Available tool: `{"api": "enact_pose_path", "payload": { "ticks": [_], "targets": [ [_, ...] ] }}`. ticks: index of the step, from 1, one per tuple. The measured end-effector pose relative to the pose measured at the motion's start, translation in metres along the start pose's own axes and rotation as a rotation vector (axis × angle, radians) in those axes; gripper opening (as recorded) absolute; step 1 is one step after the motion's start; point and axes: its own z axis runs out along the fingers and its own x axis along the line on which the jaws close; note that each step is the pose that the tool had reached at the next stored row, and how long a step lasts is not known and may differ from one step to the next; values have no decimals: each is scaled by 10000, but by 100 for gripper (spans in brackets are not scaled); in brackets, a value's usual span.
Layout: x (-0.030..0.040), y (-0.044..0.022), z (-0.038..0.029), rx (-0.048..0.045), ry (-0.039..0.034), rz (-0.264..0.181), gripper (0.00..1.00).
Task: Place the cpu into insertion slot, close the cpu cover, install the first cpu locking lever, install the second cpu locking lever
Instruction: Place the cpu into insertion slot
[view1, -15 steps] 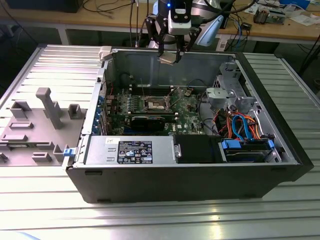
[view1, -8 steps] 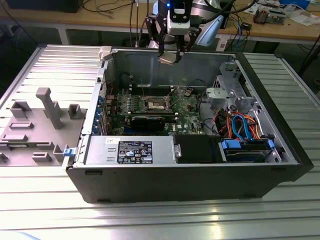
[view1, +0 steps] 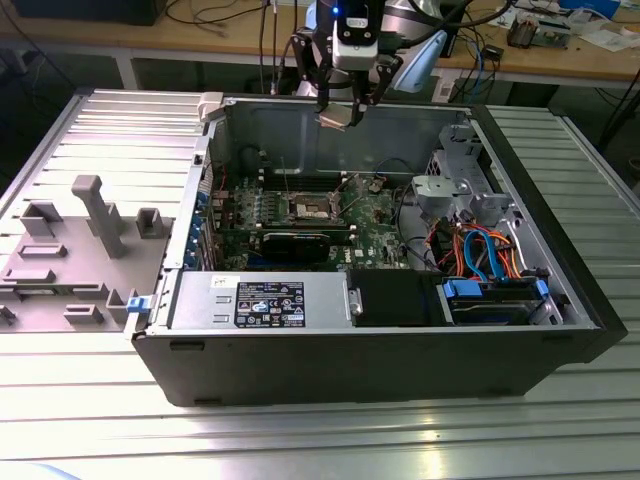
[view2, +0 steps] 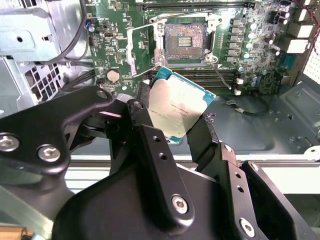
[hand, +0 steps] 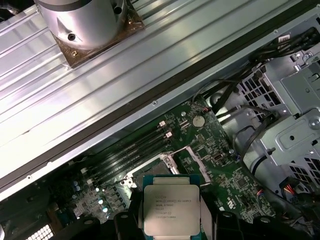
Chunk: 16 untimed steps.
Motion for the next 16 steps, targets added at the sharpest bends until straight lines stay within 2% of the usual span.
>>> {"api": "enact_pose_path", "payload": {
  "ticks": [16],
  "targets": [
    [0, 0, 2, -23, -119, 1320, 54]
  ]
}}
